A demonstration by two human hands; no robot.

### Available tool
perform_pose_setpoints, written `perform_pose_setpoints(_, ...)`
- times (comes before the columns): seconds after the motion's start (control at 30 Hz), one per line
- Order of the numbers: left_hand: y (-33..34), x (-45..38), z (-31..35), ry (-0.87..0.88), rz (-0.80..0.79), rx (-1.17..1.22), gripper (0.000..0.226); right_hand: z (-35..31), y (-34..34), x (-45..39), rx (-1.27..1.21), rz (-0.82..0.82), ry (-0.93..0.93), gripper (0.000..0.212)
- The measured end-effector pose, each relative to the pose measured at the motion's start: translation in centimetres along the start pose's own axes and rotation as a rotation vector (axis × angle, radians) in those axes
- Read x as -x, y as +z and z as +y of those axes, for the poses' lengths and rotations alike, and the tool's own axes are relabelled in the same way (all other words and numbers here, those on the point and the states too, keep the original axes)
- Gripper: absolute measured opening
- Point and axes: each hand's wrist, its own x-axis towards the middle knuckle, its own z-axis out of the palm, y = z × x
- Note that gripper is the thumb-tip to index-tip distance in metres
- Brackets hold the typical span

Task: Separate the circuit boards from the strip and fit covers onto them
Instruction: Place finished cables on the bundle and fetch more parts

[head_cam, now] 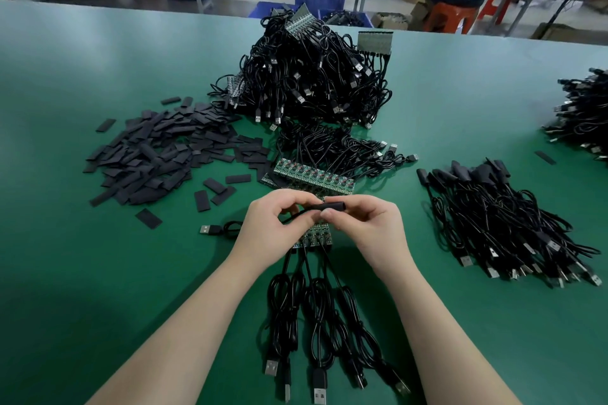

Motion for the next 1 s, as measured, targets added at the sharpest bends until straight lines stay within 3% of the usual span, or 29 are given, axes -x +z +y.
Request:
perform_pose_setpoints(0.37,0.1,0.2,-0.1,-0.092,0.025,-0.056,0.035,0.2,-1.1,-0.6,-0.059,0.189,0.055,0.021)
perform_pose_setpoints(0.6,0.0,0.0,-0.1,-0.024,0.064,-0.153,0.020,0.0,-0.7,-0.4,-0.049,0.136,0.024,0.026)
perform_pose_setpoints(0.83,-0.1,0.0,0.3,0.088,-0.009,-0.365,0.032,0.1,-0.5,-0.2,-0.026,0.119,-0.001,0.027)
perform_pose_setpoints(1.0,0.1,0.0,0.5,0.113,-0.034,-0.372,0.032,0.1,-0.7,-0.2,-0.036,0.127,-0.030,0.033)
